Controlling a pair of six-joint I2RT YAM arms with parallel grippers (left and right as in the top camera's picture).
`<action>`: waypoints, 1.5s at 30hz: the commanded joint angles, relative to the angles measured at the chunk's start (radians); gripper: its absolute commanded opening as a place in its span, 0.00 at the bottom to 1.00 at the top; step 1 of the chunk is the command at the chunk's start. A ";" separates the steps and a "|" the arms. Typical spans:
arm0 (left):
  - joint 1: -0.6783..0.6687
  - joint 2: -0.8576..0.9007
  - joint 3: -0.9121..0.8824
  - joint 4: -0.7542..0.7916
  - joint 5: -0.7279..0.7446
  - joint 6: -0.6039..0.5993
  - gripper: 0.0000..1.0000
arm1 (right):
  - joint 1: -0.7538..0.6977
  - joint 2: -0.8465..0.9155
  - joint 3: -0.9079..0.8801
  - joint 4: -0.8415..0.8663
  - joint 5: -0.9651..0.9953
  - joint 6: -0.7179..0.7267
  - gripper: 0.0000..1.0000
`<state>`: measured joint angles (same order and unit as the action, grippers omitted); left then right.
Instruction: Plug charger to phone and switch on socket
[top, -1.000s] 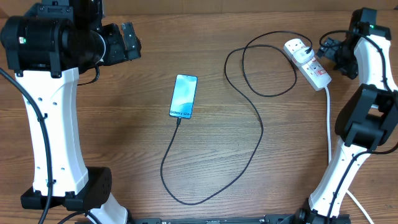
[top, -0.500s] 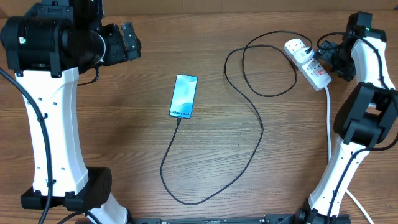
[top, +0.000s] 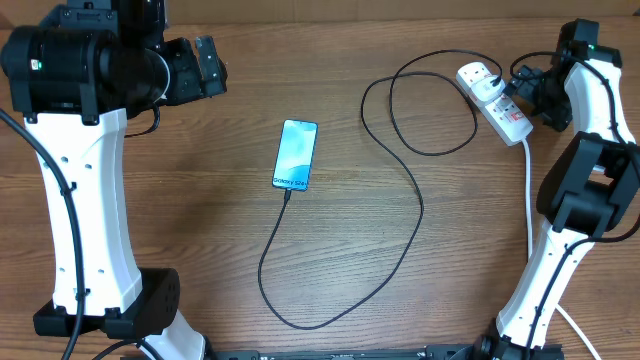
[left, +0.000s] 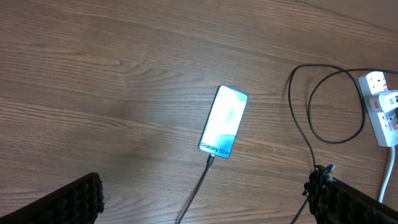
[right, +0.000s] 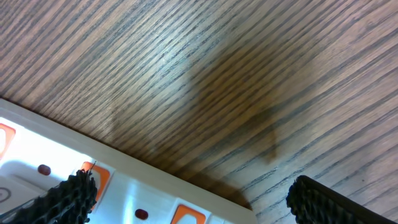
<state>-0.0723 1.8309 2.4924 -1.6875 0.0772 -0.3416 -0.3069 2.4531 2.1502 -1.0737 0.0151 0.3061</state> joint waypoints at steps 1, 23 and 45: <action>-0.006 -0.004 -0.005 -0.002 -0.010 -0.014 1.00 | 0.005 0.012 -0.005 0.003 -0.017 0.003 1.00; -0.006 -0.004 -0.005 -0.002 -0.010 -0.014 1.00 | 0.006 0.012 -0.032 0.005 -0.018 0.000 1.00; -0.006 -0.004 -0.005 -0.002 -0.010 -0.014 1.00 | 0.007 0.013 -0.067 0.018 -0.081 -0.023 1.00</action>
<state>-0.0723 1.8309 2.4924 -1.6875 0.0772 -0.3416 -0.3134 2.4527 2.1181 -1.0279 -0.0357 0.3130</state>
